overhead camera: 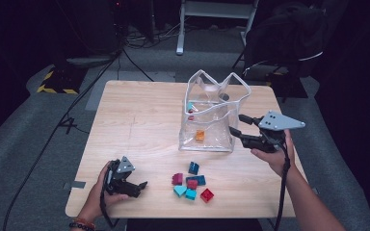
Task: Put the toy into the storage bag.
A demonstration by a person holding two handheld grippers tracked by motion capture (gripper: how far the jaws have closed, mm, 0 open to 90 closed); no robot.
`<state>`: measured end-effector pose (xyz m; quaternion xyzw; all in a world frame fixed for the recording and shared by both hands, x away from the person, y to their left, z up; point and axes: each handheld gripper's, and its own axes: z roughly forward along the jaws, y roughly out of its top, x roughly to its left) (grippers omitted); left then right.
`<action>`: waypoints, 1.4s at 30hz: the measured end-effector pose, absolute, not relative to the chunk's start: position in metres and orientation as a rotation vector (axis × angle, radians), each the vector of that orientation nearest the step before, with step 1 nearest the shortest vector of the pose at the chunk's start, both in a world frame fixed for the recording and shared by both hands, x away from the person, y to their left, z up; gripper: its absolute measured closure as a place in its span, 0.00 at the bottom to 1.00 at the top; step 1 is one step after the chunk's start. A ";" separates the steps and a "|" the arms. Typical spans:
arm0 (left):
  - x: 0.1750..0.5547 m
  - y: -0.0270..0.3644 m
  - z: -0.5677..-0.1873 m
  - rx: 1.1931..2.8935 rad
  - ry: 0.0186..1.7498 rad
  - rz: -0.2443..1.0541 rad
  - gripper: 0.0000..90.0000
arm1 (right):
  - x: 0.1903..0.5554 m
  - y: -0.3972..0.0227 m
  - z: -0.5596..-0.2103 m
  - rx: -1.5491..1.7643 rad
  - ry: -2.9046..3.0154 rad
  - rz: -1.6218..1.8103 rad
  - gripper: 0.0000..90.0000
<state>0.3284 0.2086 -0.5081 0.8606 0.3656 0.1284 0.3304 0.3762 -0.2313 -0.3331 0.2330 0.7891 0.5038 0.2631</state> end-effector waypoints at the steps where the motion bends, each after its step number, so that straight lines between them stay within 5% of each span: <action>1: 0.328 0.209 -0.508 2.251 0.956 0.336 0.02 | 0.374 -0.231 -0.335 0.628 2.139 1.360 0.50; 42: 0.328 0.209 -0.508 2.251 0.956 0.336 0.02 | 0.295 -0.199 -0.486 0.500 2.630 1.312 0.40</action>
